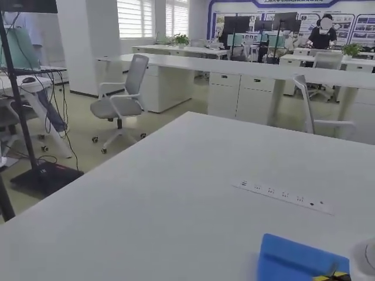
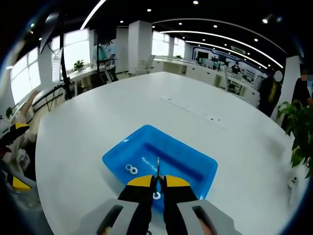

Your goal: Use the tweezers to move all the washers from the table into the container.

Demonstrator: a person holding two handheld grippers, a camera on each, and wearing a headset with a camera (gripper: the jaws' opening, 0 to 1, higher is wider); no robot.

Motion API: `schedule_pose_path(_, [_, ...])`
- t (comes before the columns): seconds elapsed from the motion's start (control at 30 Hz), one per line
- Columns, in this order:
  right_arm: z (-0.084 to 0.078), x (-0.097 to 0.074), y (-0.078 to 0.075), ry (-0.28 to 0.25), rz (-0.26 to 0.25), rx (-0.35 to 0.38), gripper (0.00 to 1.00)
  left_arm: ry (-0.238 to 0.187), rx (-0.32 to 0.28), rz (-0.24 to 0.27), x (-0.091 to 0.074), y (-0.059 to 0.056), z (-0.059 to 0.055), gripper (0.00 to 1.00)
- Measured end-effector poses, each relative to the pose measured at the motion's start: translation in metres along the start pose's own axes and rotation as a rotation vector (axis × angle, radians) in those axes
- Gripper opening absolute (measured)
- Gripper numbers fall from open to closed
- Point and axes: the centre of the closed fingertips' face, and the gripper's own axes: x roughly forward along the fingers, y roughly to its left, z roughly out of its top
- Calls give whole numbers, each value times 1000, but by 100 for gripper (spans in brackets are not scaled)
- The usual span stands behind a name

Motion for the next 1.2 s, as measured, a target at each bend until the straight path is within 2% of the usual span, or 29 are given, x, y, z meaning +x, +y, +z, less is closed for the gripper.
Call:
schedule_pose_path(0.1, [7,-9,0,-44,10,35,3,0,2,-2,0,0,0,94])
schedule_pose_path(0.3, [10,-32,-2,-88,-10,44,3,3,7,-6,0,-2,0,94])
schedule_pose_path(0.53, [3,-53,-4,-129,-12,88,3,11,11,-9,0,-3,-1,95])
schedule_pose_path(0.63, [-5,-57,-5,-133,-9,125,3,9,11,-9,0,-4,0,95])
schedule_pose_path(0.8, [-22,-59,-4,-118,-17,132,3,12,14,-11,0,-4,0,95])
schedule_pose_path(0.97, [-42,-55,0,-78,-19,133,4,14,15,-15,0,-5,0,95])
schedule_pose_path(1.2, [-56,-47,5,-53,-11,135,4,16,16,-18,0,-6,0,95])
